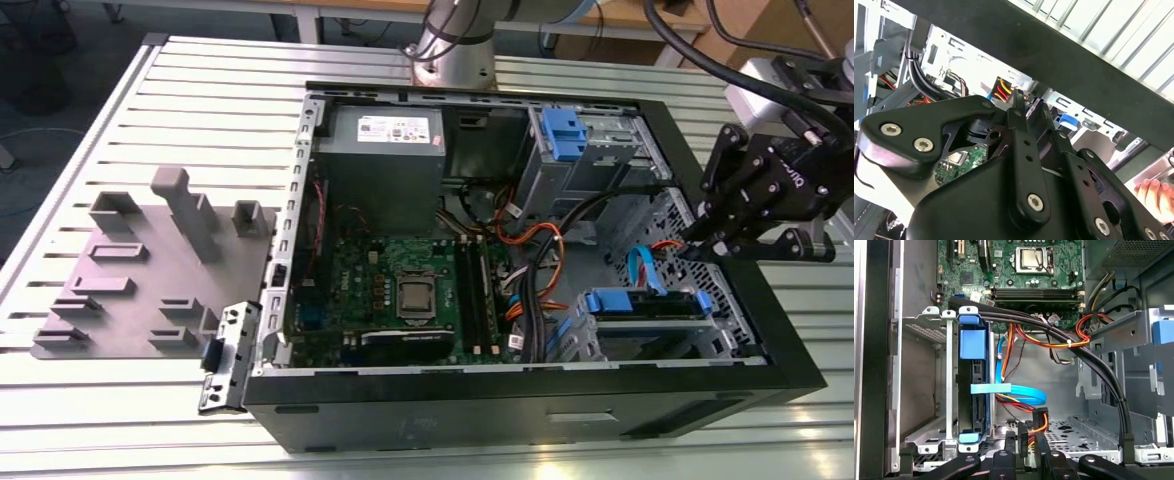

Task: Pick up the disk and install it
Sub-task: 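Insert the second disk wire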

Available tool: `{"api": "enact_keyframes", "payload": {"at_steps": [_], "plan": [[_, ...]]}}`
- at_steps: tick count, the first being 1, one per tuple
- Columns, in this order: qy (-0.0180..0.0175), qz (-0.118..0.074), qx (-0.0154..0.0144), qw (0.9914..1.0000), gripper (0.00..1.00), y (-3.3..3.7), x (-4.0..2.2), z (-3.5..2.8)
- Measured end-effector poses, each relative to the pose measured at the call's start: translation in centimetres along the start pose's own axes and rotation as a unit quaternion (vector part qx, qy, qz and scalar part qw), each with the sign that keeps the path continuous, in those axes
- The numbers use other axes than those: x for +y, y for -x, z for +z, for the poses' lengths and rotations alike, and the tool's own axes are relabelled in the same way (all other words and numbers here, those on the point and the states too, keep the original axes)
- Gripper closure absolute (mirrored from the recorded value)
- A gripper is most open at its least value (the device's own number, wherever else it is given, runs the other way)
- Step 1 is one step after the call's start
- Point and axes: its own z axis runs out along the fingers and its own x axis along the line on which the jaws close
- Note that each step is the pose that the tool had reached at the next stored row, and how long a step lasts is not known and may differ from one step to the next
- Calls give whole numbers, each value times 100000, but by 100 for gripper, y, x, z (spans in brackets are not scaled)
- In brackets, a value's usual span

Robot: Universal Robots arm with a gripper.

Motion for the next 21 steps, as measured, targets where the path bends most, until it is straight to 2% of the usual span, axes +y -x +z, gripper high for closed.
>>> {"api": "enact_keyframes", "payload": {"at_steps": [12, 13, 14, 15, 21], "plan": [[-1, 1, 28, 100000, 72, -1, -2, 17], [-2, 3, 28, 100000, 78, -2, -2, 17], [0, 1, 25, 100000, 78, -1, -2, 18], [0, 1, 25, 100000, 84, -1, -2, 18], [-1, 2, 23, 100000, 84, -2, -2, 20]]}}
